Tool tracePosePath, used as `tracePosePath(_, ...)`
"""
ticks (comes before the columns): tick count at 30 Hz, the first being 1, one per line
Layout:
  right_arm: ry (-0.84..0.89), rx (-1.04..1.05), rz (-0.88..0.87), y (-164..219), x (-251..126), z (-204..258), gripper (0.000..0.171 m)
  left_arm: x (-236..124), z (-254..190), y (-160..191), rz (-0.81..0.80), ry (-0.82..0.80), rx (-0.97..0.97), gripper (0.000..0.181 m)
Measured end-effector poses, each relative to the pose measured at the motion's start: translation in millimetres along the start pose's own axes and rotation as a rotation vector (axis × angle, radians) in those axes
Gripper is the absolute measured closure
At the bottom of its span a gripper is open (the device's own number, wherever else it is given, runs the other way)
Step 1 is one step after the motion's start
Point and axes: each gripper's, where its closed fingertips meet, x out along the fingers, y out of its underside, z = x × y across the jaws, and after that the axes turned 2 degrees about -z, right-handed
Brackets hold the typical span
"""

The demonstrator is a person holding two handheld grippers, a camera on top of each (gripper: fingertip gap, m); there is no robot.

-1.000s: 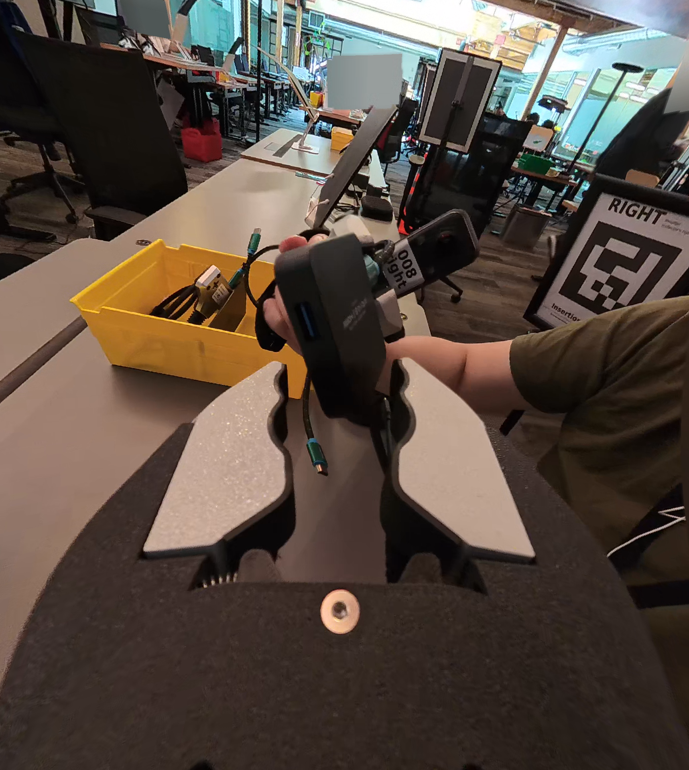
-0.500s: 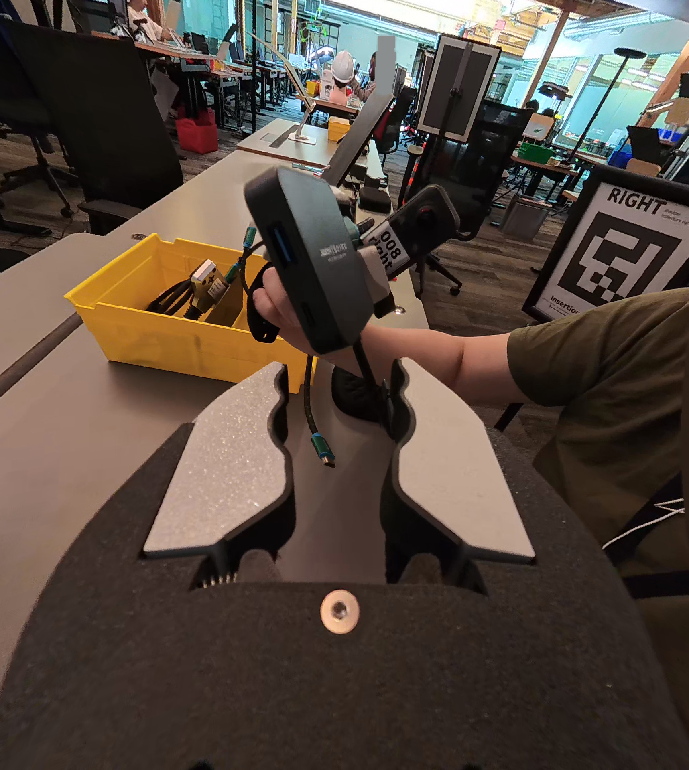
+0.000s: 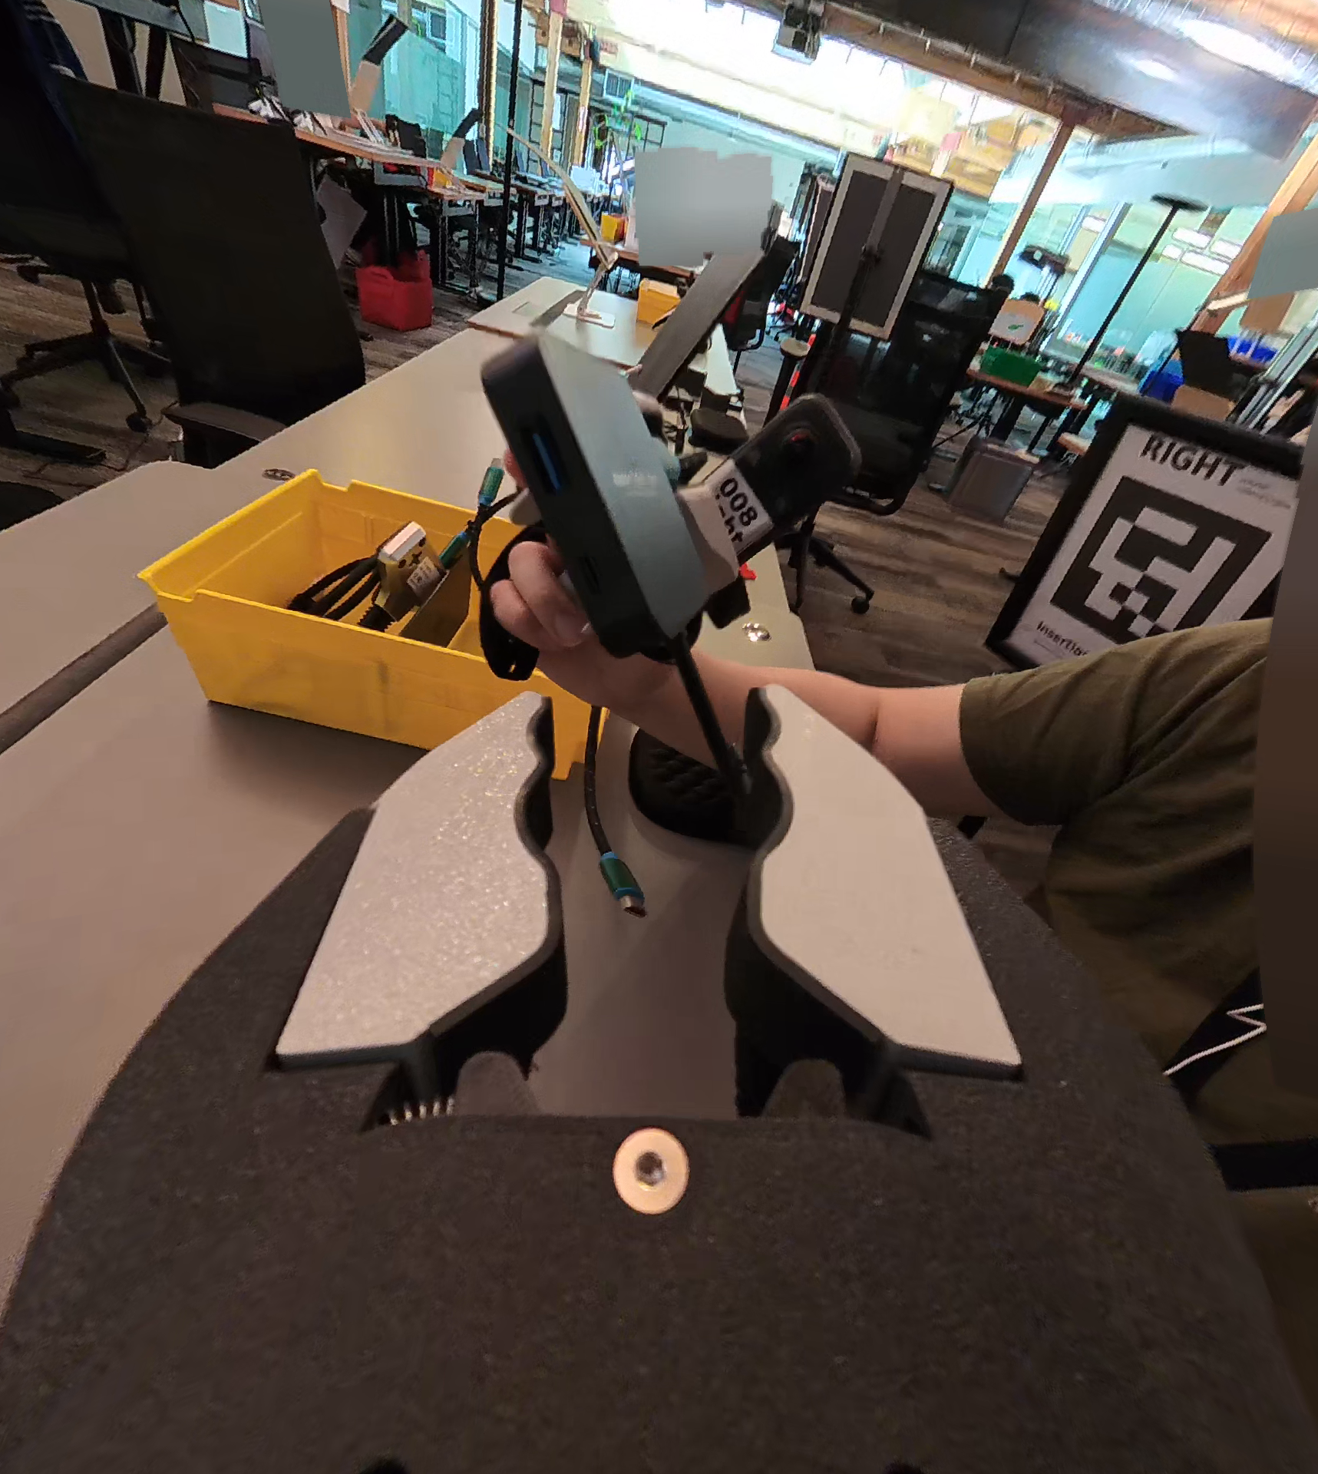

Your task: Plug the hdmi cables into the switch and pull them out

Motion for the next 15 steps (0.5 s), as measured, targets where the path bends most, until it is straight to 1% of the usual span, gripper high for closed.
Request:
tracePosePath(1,0.004,-0.004,0.024,4,1,0,0.148,-1,2,-2,-0.013,-0.005,-0.019,0.136)
tracePosePath(10,-0.038,-0.027,0.073,16,4,11,0.148,-10,31,-6,-0.089,-0.082,-0.138,0.136)
tracePosePath(15,-0.064,-0.051,0.101,23,6,19,0.148,-4,28,-7,-0.118,-0.005,-0.189,0.136)
